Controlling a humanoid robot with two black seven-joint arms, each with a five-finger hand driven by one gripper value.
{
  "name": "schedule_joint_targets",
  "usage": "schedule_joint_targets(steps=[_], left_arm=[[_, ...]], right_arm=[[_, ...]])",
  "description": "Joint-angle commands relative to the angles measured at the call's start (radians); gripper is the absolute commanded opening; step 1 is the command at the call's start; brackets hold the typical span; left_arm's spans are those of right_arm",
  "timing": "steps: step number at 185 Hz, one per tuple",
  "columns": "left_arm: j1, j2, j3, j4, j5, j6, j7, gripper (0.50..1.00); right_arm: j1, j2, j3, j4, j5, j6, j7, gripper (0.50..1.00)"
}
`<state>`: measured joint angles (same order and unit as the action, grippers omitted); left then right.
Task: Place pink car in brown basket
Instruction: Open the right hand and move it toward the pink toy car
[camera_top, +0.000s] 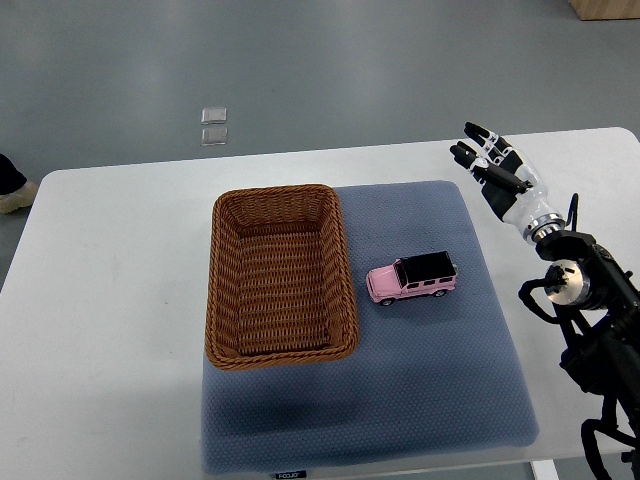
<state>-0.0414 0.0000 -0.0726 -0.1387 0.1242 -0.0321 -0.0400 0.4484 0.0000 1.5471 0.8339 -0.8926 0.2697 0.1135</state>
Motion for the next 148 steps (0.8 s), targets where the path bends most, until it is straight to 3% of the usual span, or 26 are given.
schedule_joint_targets(steps=[1, 111, 148], left_arm=[[0.0, 0.0, -0.003, -0.006, 0.0, 0.0, 0.0, 1.0], [-0.005, 0.0, -0.001, -0.007, 0.0, 0.003, 0.0, 1.0], [-0.005, 0.0, 0.005, -0.004, 0.0, 0.003, 0.0, 1.0]], right_arm=[[-0.005, 0.0, -0.002, 0.001, -0.002, 0.0, 0.0, 0.913], [-0.01, 0.0, -0.035, 0.001, -0.028, 0.002, 0.0, 0.913], [-0.01, 0.0, -0.038, 0.002, -0.06, 0.045, 0.002, 0.913]])
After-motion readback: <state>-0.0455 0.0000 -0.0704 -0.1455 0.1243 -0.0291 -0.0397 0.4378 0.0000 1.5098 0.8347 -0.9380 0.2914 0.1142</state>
